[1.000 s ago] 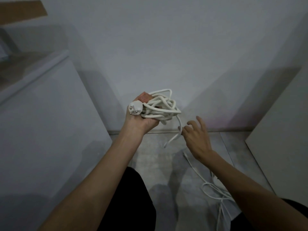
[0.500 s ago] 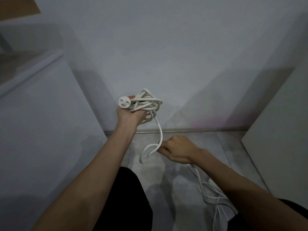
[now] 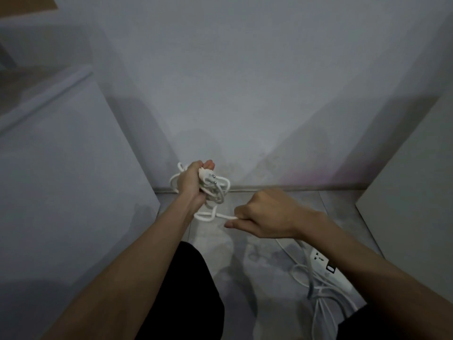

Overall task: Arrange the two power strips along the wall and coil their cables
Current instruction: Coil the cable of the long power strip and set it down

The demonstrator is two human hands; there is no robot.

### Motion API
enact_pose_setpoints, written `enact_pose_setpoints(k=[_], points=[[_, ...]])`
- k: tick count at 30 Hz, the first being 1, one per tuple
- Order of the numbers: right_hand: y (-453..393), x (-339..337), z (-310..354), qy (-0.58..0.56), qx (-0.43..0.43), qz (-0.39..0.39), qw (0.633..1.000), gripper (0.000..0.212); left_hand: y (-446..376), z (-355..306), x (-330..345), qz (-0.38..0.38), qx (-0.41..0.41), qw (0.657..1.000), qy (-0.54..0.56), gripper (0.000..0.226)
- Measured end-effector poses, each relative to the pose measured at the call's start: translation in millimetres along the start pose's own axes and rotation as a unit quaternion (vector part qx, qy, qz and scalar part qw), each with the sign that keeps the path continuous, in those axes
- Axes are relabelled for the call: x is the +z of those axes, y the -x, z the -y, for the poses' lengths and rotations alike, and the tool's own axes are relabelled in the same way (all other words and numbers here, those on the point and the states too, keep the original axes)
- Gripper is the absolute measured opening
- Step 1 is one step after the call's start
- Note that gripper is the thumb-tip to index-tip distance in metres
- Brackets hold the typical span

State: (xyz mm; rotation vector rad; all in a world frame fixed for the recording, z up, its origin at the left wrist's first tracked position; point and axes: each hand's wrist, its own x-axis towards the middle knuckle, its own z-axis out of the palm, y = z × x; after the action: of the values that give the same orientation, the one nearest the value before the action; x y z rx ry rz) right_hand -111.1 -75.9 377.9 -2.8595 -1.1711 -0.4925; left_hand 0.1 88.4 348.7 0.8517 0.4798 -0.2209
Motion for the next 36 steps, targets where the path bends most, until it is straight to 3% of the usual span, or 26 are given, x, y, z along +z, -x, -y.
enact_pose_setpoints(k=[2,4,7,12,14,16,19,21,24,26,27,29,33,36], points=[[-3.0,-9.6,-2.4,-0.019,0.002,-0.028,0.999,0.049,0.1,6.3,-1.6,-0.018,0.04,0.997,-0.059,0.02],[-7.1,-18.6,-9.0,-0.02,0.017,-0.059,0.998,0.047,6.7,14.0,1.5,-0.004,0.119,0.968,-0.22,0.022],[-3.7,-30.0,-30.2,-0.014,0.063,-0.095,0.993,0.046,8.9,19.6,4.1,0.04,0.234,0.821,-0.52,0.032],[15.9,-28.2,-58.8,-0.029,0.124,-0.077,0.989,0.048,4.1,2.8,1.1,0.065,0.256,0.706,-0.658,0.032],[21.0,-23.3,-66.4,-0.051,0.157,-0.046,0.985,0.05,11.9,1.2,-2.5,0.096,0.241,0.704,-0.662,0.02],[24.2,-16.3,-72.6,-0.083,0.204,-0.008,0.975,0.051,20.5,2.9,-9.7,0.12,0.214,0.725,-0.643,0.03],[27.1,-0.7,-78.5,-0.157,0.262,0.024,0.952,0.048,29.1,15.1,-19.6,0.16,0.136,0.823,-0.528,0.029],[27.4,8.9,-78.1,-0.204,0.273,0.017,0.94,0.044,38.1,19.5,-17.6,0.173,0.113,0.864,-0.459,0.022],[28.7,18.2,-80.6,-0.222,0.294,0.015,0.929,0.036,38.1,18.6,-17.8,0.195,0.073,0.887,-0.412,0.017],[30.6,21.7,-85.9,-0.22,0.3,0.029,0.928,0.036,38.2,15.7,-21.3,0.241,0.002,0.896,-0.374,0.03],[31.4,22.9,-88.9,-0.229,0.295,0.04,0.927,0.035,39.1,17.0,-23.3,0.262,-0.014,0.884,-0.388,0.032],[29.3,26.6,-90.7,-0.234,0.266,0.048,0.934,0.03,40.6,23.3,-28.3,0.29,0.04,0.81,-0.508,0.019],[17.7,31.3,-79.9,-0.236,0.262,-0.002,0.936,0.017,29.4,26.0,-30.1,0.202,0.201,0.742,-0.607,0.021],[11.8,26.4,-70.7,-0.231,0.266,0.051,0.935,0.016,9.1,22.9,-39.0,0.116,0.292,0.611,-0.727,0.028]])
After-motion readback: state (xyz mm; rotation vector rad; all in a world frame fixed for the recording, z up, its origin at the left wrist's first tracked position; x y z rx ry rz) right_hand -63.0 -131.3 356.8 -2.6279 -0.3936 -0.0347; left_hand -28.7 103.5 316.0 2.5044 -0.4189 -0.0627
